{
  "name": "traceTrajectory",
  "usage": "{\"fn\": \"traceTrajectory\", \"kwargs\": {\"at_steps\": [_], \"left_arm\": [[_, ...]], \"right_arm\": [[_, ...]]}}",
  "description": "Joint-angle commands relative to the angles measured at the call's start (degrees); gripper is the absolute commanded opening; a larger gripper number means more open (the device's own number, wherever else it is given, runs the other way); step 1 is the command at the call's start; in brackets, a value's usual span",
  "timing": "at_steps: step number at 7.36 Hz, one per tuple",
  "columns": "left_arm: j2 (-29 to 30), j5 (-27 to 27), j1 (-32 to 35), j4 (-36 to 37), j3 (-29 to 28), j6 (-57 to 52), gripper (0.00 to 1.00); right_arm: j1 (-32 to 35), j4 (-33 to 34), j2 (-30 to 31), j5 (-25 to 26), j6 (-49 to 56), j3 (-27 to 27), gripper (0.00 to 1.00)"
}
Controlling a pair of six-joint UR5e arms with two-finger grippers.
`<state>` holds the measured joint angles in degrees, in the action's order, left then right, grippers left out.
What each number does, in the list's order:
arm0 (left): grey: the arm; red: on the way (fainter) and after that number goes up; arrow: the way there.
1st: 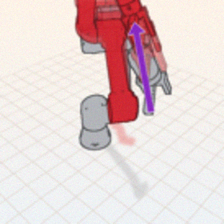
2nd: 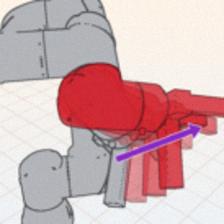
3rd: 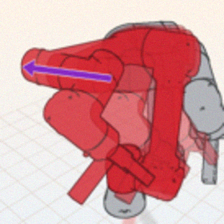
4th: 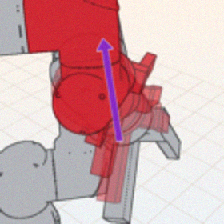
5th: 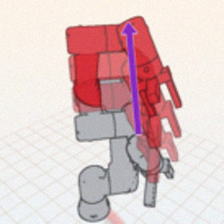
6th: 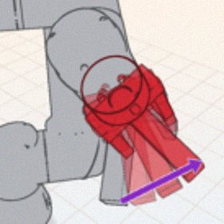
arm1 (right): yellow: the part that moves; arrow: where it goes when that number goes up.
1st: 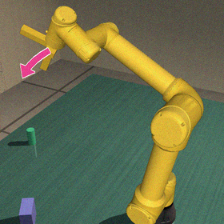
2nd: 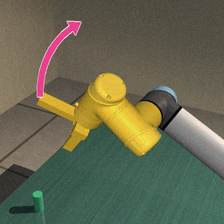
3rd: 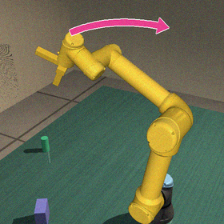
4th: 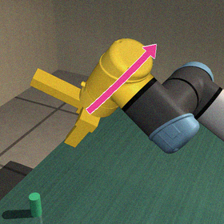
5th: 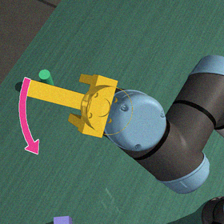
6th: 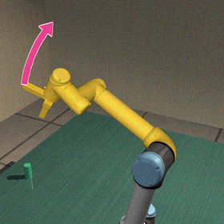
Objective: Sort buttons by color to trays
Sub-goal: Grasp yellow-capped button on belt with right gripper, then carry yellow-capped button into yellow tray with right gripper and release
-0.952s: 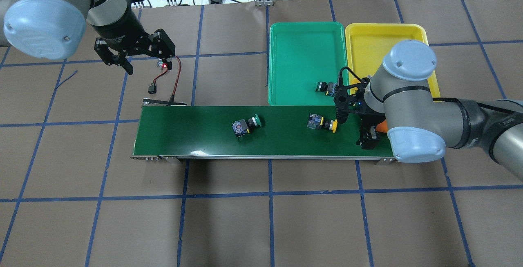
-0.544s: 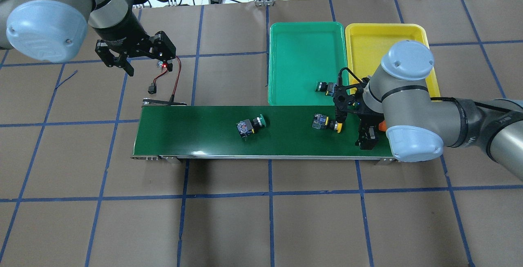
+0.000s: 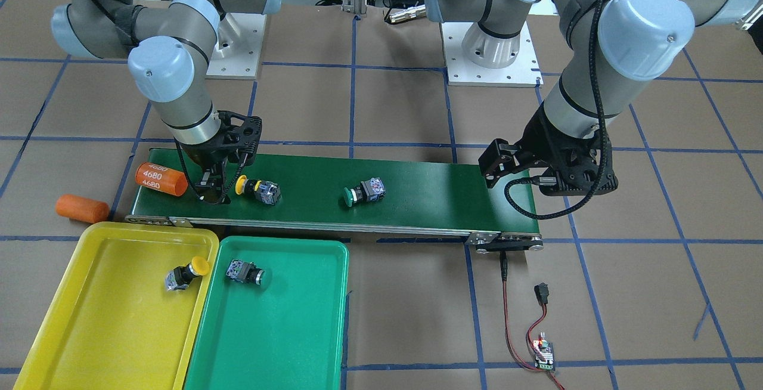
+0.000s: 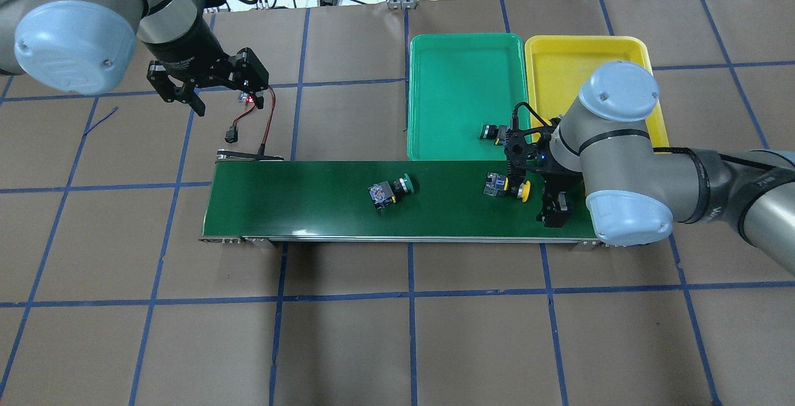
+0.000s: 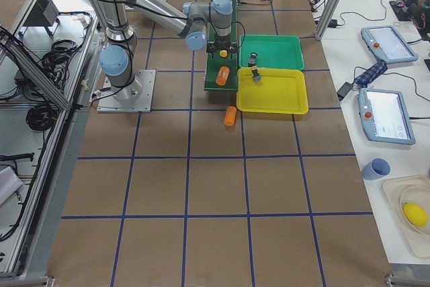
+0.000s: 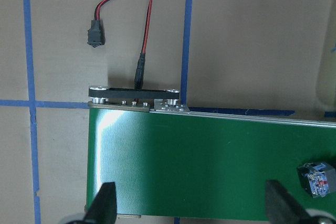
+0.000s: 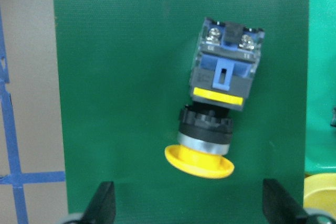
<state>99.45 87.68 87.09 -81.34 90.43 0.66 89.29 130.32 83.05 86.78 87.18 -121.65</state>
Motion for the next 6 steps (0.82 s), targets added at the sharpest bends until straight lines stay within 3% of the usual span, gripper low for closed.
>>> {"fn": "traceTrajectory", "kwargs": {"at_steps": [1,2,3,6], "left_arm": [[0.3,0.1,0.0,-0.1,0.1,-0.1,1.0],[-0.3,0.4,0.1,0.0,0.8,-0.1,1.0],[-0.9,0.2,0.1,0.3,2.0,-0.1,1.0],[-0.7,0.2,0.1,1.8,2.4,0.0,1.0]], "right_arm": [[0.0,0.0,-0.1,-0.2,0.1,0.0,0.97],[0.0,-0.1,-0.1,-1.1,0.1,0.0,0.88],[0.0,-0.1,0.0,-1.7,0.3,-0.1,0.66],[0.0,0.0,0.0,-1.7,0.6,0.0,0.26]]}}
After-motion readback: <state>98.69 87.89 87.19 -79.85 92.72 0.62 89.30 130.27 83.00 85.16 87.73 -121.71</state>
